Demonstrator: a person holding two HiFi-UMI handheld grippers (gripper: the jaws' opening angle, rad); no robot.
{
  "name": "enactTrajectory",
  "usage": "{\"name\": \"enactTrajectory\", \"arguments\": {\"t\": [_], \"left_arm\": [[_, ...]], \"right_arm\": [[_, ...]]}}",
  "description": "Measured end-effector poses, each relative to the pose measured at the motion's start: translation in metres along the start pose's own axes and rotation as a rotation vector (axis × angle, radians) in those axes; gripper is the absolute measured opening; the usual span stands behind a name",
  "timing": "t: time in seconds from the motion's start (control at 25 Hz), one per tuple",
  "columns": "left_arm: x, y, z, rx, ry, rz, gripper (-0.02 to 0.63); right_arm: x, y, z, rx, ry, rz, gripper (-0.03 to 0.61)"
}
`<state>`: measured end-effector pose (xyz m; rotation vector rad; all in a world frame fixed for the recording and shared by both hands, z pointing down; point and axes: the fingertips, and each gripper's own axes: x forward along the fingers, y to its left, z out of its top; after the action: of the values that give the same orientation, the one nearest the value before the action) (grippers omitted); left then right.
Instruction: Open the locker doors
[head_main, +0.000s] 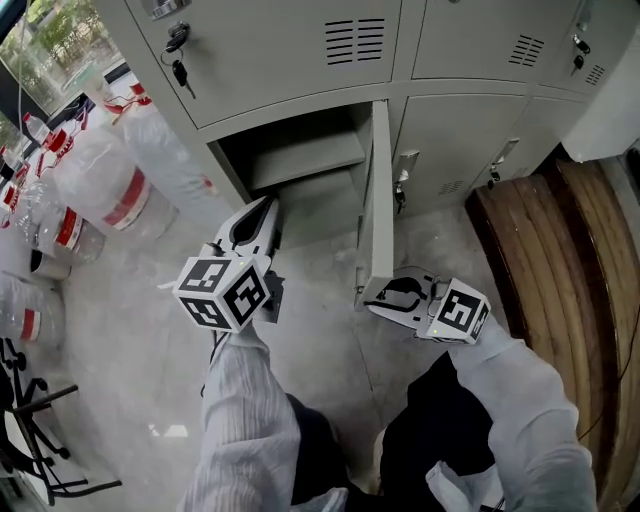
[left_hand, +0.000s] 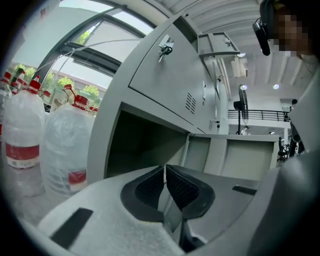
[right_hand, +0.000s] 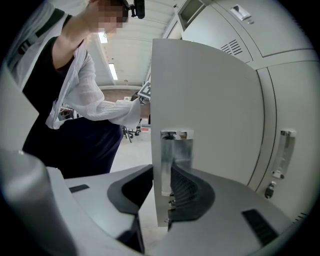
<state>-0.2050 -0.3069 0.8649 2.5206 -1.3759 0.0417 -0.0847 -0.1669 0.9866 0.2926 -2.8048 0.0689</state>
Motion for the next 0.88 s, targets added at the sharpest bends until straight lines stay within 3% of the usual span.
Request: {"name": "enactTrajectory", "arguments": {"t": [0.48, 0.88], "left_arm": [[0.025, -0.023, -0.010, -0.036, 0.004, -0.048, 0.018], [0.035, -0.033, -0.020, 0.023, 0.046, -0.066, 0.018]], "right_arm": [[-0.041, -0.006, -0.013, -0.028, 0.023, 0.024, 0.107], [-0.061, -0.011, -0.023, -0.003, 0.009, 0.051, 0.107]]}}
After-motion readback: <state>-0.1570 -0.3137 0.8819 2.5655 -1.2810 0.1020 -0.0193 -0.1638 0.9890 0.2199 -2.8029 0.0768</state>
